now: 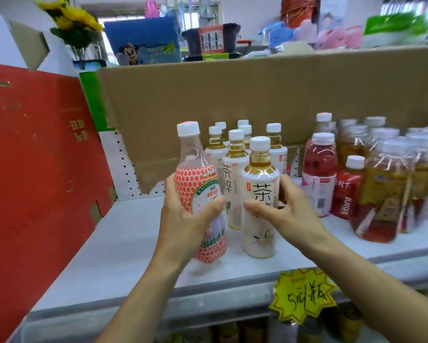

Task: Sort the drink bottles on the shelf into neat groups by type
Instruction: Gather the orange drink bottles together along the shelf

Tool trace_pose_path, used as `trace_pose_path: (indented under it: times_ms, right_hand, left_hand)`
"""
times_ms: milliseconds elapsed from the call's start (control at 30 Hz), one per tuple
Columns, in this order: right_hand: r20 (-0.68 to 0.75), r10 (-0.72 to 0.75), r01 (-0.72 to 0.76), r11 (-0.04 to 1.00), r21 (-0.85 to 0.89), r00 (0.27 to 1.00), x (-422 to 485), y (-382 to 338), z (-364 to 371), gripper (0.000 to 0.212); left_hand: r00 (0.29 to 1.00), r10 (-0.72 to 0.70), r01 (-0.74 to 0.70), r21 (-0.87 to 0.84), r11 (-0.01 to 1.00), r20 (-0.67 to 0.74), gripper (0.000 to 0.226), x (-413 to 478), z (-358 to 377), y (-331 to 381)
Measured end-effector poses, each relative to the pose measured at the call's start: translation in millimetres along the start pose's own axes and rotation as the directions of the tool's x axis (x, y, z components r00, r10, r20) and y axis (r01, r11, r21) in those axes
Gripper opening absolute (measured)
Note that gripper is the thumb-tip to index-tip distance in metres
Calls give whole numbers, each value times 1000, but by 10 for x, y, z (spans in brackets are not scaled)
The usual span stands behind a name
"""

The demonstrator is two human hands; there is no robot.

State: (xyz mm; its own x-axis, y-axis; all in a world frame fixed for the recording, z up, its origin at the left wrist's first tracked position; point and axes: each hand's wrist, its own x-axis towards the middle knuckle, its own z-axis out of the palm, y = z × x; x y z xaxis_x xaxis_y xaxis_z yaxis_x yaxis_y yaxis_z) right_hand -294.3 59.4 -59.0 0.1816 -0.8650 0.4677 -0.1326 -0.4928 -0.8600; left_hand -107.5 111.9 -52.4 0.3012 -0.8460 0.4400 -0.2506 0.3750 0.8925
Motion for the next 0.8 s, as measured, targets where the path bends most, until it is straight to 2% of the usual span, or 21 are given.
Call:
trace_pose_path:
  times_ms: [133, 300, 367, 433, 500, 533, 633, 700, 800]
  right_hand:
    - [-77, 26, -27, 1000, -6, 997, 123, 100, -139, 45]
    - [-68, 50, -62, 981, -184, 996, 163, 147, -271, 55]
    - [-150, -16, -26, 961, -275, 989, 54, 117, -343, 61]
    - [-191, -150, 108, 971, -214, 970, -145, 30, -462, 52]
    - [-110, -174, 169, 984, -57, 979, -338, -90, -616, 42]
    - [-47, -160, 161, 987, 14, 986, -369, -96, -677, 46]
    - [86, -1, -13, 986, 166, 996, -436, -61, -998, 59]
    - [158, 17, -39, 989, 139, 987, -517, -44, -1270, 63]
    - [179, -14, 3, 998, 64, 984, -640, -41, -1657, 51]
  left_hand:
    - [997, 33, -32, -24, 999, 65, 59, -44, 193, 50]
    - [991, 83, -76, -73, 994, 102, 67, -100, 423, 168]
    - [987, 102, -89, -102, 991, 123, 71, -146, 540, 241]
    - [981, 125, -104, -142, 984, 149, 65, -205, 695, 320]
    - [973, 143, -111, -173, 979, 180, 59, -275, 891, 408]
    - [969, 149, -111, -193, 975, 196, 59, -313, 1002, 458]
    - [965, 133, -73, -256, 964, 226, 62, -424, 1373, 589]
    - [960, 101, -24, -285, 958, 260, 59, -492, 1640, 684]
    - [947, 75, 18, -282, 959, 314, 58, -561, 2040, 819]
